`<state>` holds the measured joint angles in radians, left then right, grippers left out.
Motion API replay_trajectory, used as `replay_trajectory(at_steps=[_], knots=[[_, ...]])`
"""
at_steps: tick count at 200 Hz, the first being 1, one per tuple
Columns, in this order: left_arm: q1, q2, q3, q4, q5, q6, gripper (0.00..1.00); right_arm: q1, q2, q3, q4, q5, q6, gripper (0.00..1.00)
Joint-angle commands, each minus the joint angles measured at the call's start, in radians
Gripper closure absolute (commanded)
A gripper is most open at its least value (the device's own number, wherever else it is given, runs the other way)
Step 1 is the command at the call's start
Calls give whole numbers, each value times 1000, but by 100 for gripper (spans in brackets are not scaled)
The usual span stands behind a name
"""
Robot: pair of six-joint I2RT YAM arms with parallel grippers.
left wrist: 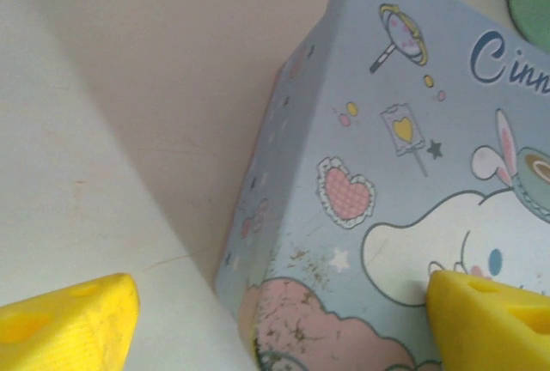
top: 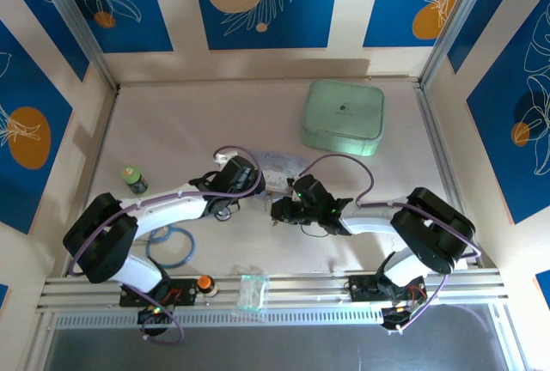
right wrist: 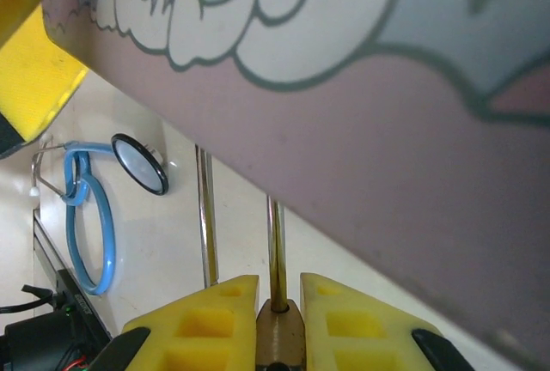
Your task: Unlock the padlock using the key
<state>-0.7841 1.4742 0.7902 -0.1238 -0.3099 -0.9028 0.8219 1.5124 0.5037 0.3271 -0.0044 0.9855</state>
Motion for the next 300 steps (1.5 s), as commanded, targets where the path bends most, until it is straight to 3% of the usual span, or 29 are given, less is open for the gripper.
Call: replay_trajectory(at_steps=[1,52,95,128,164,180,207,228,300], knots=[[-8,23,61,-78,-48,98,8,-48,61,-86,-396,50,121,91],[-4,144,154,-61,-4,172,3,-118,6,-104,-438,58,77,92],[-3,116,180,-43,1,190,1,-170,-28,-118,-452,62,41,92],[-1,149,234,38,55,326,1,-189,-59,-120,-483,69,-1,92],[21,310,364,104,180,469,0,-162,-84,-93,-554,76,-46,92],[27,368,431,47,188,459,8,-160,-100,-93,-561,83,-46,92],[25,408,484,-151,43,343,22,-192,-124,-97,-577,84,-28,92],[18,414,463,-205,36,276,32,-214,-121,-96,-563,88,-5,93],[-16,356,251,-157,74,70,54,-275,-176,-153,-537,87,41,96]])
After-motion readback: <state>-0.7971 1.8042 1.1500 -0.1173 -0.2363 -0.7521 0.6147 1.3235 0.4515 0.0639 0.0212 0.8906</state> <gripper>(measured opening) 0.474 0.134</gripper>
